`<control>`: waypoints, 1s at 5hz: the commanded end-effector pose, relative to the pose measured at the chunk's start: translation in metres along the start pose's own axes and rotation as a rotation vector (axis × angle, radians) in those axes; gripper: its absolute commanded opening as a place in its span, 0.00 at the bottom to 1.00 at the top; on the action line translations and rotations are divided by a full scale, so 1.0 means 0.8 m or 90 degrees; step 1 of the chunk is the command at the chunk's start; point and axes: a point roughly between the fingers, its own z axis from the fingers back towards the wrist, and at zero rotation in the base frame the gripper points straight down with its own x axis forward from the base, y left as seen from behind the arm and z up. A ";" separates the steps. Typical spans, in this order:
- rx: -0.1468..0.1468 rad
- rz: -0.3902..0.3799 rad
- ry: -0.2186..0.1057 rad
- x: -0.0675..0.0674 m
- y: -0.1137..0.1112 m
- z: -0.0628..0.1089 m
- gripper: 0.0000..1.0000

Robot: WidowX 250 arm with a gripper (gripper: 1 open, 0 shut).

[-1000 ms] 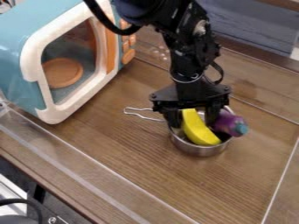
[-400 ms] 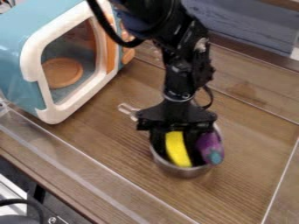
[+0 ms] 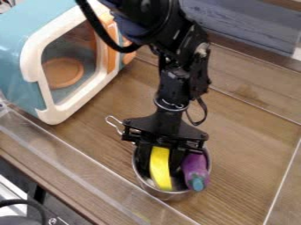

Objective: Remove the banana from inside the silver pot and put it on the table

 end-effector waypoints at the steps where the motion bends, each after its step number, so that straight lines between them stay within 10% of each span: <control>1: 0.011 -0.038 0.011 -0.011 0.003 0.017 0.00; 5: -0.006 -0.094 0.021 -0.012 -0.021 0.082 0.00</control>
